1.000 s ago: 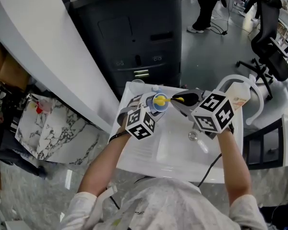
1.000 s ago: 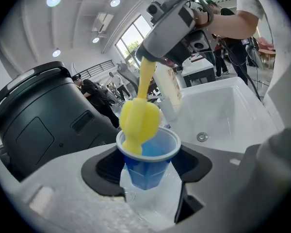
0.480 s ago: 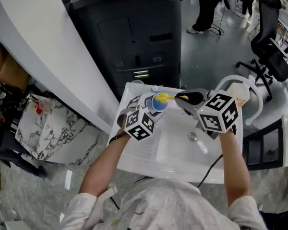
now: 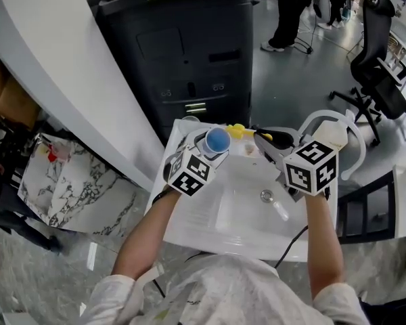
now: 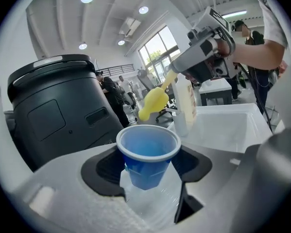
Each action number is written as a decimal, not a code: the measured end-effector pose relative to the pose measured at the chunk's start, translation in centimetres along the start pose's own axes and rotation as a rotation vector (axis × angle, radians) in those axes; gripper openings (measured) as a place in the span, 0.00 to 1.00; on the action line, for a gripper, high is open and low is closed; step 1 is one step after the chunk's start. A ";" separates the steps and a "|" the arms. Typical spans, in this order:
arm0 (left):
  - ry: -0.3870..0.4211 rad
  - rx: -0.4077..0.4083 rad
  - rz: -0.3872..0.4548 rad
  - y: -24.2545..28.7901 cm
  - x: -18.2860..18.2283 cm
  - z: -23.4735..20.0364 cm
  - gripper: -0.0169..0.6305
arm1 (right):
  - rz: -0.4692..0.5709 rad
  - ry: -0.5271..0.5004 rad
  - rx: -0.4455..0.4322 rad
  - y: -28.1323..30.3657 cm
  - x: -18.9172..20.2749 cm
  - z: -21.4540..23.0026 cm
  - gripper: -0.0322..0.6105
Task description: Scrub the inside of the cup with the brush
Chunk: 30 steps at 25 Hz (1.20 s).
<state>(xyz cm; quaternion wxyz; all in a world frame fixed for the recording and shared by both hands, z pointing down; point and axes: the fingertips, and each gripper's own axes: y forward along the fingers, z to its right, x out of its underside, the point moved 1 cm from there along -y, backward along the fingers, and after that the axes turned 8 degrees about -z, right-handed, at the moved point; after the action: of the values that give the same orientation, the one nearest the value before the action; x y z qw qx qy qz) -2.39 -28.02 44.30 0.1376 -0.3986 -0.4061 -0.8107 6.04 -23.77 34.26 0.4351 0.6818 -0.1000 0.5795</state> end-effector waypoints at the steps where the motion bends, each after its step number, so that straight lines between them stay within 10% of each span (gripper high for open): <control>1: -0.021 0.000 0.008 0.0 -0.1 -0.1 0.49 | 0.013 0.005 0.014 -0.2 -0.1 0.2 0.11; 18: -0.396 -0.061 0.121 -2.6 -1.1 -2.7 0.49 | 0.208 0.161 0.237 -2.1 1.1 3.5 0.11; 30: -0.493 -0.137 0.131 -4.0 -0.4 -3.4 0.49 | 0.213 0.134 0.271 -1.4 2.4 3.0 0.11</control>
<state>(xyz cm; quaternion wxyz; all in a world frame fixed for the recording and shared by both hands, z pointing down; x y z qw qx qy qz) -6.19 -28.16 40.59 0.0591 -0.6178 -0.3448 -0.7042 9.76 -24.18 35.83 0.2812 0.6795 -0.0633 0.6747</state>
